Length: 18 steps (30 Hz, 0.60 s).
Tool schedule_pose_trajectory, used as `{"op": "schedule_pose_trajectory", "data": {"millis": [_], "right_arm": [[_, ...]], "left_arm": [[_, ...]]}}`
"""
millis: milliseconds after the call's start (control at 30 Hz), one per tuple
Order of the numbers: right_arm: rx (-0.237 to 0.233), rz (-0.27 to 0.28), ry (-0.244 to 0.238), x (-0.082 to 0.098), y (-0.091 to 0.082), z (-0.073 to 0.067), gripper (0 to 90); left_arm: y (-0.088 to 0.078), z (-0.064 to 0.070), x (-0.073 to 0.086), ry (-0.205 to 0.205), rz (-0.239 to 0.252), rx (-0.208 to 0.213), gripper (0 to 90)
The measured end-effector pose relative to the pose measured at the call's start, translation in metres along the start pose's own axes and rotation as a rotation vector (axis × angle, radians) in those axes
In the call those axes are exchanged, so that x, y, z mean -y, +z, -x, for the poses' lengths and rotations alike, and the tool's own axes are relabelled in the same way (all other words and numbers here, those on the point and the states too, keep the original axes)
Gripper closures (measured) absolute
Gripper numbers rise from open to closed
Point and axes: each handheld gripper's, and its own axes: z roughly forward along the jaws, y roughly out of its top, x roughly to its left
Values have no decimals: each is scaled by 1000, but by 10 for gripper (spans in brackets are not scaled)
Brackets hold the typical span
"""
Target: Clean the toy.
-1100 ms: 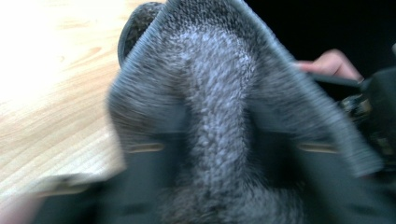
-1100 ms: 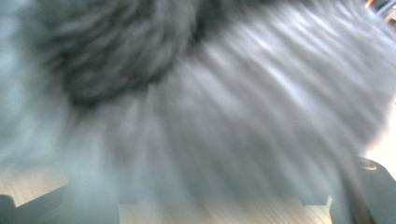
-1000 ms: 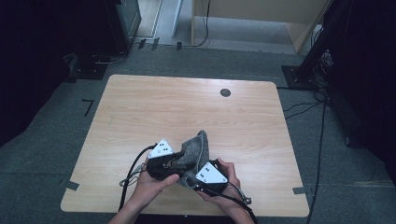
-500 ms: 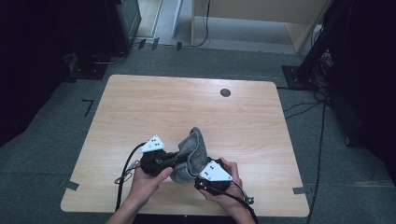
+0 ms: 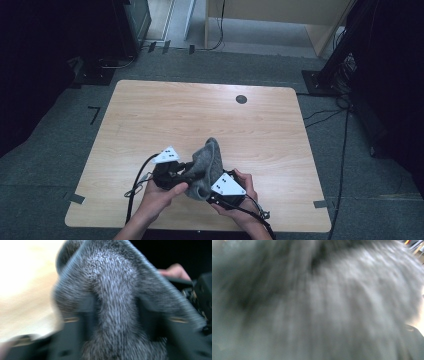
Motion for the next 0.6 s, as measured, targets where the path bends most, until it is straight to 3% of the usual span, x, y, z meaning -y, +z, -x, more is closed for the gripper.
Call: {"op": "schedule_pose_trajectory", "data": {"millis": [33, 67, 100, 133, 167, 233, 267, 333, 367, 433, 500, 600], "right_arm": [[16, -11, -10, 1, 1, -1, 347], [19, -16, -9, 2, 1, -1, 346], [14, -13, -6, 3, 0, 0, 346], [16, -13, -7, 3, -1, 1, 347], [19, -11, -7, 3, -2, 1, 347], [17, 1, -7, 1, -2, 2, 347], [14, 3, -3, 0, -1, 1, 347], [3, 7, -3, -1, -1, 0, 347], [9, -3, -19, -1, 0, -2, 346], [43, -38, -58, 3, 3, -6, 346], [28, -40, -47, 5, 2, -4, 346], [39, -41, -55, 4, 2, -4, 347]], "left_arm": [[0, 1, 1, 16, 5, -8, 479], [-2, -1, 1, 2, 15, 4, 523], [-7, -6, 0, -12, 43, 3, 625], [-11, -10, 0, -31, 69, -1, 787], [-13, -14, 0, -41, 76, 8, 808], [-15, -14, 0, -49, 92, -1, 789], [-12, -11, 0, -40, 86, -8, 716], [-1, -4, 0, -21, 19, 24, 513], [3, 1, 1, 12, 0, -8, 442], [6, 2, 2, 25, -18, -17, 449], [4, -4, 1, 6, -21, 13, 502], [-6, -13, -1, -12, 5, 18, 729]]}}
